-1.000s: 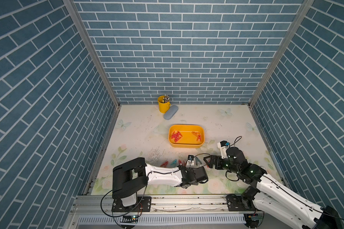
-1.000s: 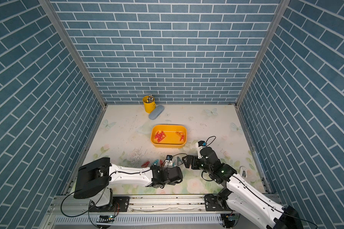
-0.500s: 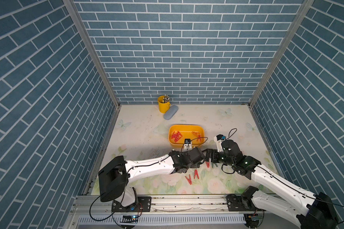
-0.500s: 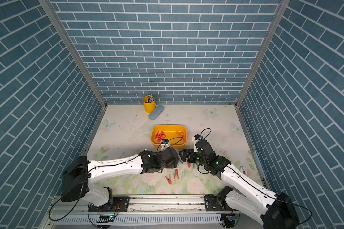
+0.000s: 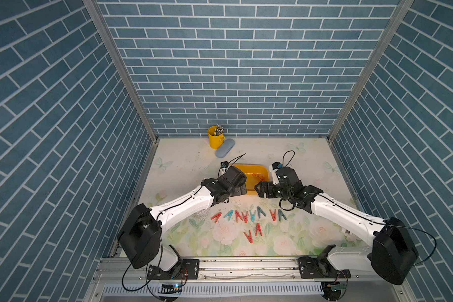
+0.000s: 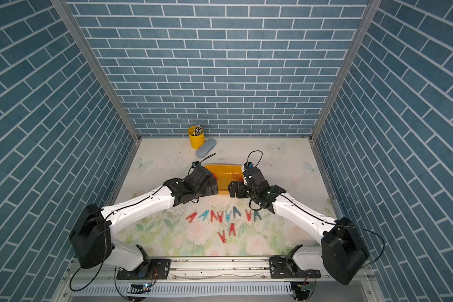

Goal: Take the clothespins out of the storage box
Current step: Pick up the clothespin from the storage box.

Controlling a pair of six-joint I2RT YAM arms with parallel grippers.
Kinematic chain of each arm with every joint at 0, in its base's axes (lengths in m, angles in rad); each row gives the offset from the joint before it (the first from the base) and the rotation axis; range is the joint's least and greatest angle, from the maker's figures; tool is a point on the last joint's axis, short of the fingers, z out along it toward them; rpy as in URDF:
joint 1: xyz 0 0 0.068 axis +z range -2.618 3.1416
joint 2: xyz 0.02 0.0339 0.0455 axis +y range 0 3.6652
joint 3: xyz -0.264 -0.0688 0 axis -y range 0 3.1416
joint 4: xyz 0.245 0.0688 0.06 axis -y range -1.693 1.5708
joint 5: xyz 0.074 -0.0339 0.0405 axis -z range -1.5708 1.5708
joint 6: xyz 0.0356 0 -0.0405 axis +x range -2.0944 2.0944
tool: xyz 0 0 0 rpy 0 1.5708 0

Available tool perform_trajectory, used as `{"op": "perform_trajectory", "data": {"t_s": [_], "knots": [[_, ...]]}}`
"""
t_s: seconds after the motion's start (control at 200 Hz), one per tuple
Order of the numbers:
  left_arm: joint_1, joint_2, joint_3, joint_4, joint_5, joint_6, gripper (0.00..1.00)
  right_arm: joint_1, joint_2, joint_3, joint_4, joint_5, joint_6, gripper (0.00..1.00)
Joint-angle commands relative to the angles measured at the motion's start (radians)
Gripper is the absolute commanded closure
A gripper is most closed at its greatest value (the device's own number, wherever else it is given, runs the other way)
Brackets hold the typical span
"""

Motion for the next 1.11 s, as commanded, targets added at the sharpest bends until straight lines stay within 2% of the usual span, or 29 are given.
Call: {"op": "perform_trajectory", "data": {"t_s": [0.0,0.055,0.14,0.305,0.65,1.1], "knots": [[0.038,-0.023,0.011,0.036,0.000,0.057,0.00,-0.002,0.085,0.081,-0.007,0.038,-0.097,0.19],[0.051,-0.026,0.005,0.058,-0.001,0.081,0.00,-0.003,0.137,0.127,-0.020,0.045,-0.124,0.25],[0.075,-0.027,0.005,0.073,0.007,0.104,0.00,-0.003,0.218,0.197,-0.038,0.042,-0.158,0.39],[0.153,-0.023,0.012,0.073,0.083,0.111,0.00,-0.003,0.362,0.323,-0.042,0.001,-0.190,0.61],[0.263,-0.049,-0.020,0.092,0.177,0.135,0.00,0.000,0.625,0.542,-0.045,-0.072,-0.211,0.66],[0.352,-0.065,-0.040,0.077,0.228,0.166,0.01,0.013,0.874,0.750,-0.128,-0.070,-0.247,0.71]]}}
